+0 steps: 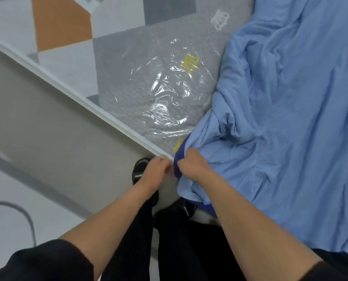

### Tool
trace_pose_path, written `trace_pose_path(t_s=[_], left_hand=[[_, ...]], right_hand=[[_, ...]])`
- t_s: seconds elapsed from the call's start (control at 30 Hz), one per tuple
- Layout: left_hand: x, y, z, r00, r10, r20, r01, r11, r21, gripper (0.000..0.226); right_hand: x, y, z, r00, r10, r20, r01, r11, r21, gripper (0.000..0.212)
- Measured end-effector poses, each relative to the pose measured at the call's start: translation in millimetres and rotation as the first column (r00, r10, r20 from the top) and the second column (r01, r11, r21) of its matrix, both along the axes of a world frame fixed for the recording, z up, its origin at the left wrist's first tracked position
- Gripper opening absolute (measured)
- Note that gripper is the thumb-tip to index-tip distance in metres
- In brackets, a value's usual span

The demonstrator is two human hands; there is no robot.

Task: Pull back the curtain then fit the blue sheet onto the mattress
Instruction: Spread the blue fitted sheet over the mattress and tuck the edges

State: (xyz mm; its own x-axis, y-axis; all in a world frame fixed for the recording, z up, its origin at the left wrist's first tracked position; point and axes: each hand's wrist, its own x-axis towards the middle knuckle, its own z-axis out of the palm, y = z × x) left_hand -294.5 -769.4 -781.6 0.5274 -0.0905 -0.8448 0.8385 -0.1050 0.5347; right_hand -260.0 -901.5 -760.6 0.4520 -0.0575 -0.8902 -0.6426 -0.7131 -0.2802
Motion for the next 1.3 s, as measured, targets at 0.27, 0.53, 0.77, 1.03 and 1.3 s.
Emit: trace_pose_path(t_s=[0.27,0.53,0.77,1.03,1.3], left_hand=[[89,-25,-26,0.986,-0.065,-0.155,0.028,0.974,-0.226,0.026],[117,-26,-33,0.926,-0.376,-0.022,0.376,0.926,-0.006,0.013],[127,-16,-36,0.97,-0.232,-0.069,0.235,0.971,0.039,0.013],[118,25,-19,0.863,-0.419,0.282,0.372,0.905,0.208,0.031],[88,48,-28,0.545,-0.797,0.261,0.532,0.569,0.627,0.028]], right_hand=[[-7,0,-4,0.924,0.381,-0.015,-0.382,0.924,-0.01,0.025],[2,21,-11,0.903,0.431,0.0,-0.43,0.902,0.028,0.006],[-18,25,-34,0.999,0.04,-0.03,-0.039,0.998,0.051,0.002],[28,-1,-24,0.998,-0.045,-0.049,0.052,0.99,0.134,0.012],[122,25,-18,0.918,-0.321,0.234,0.312,0.947,0.076,0.014]])
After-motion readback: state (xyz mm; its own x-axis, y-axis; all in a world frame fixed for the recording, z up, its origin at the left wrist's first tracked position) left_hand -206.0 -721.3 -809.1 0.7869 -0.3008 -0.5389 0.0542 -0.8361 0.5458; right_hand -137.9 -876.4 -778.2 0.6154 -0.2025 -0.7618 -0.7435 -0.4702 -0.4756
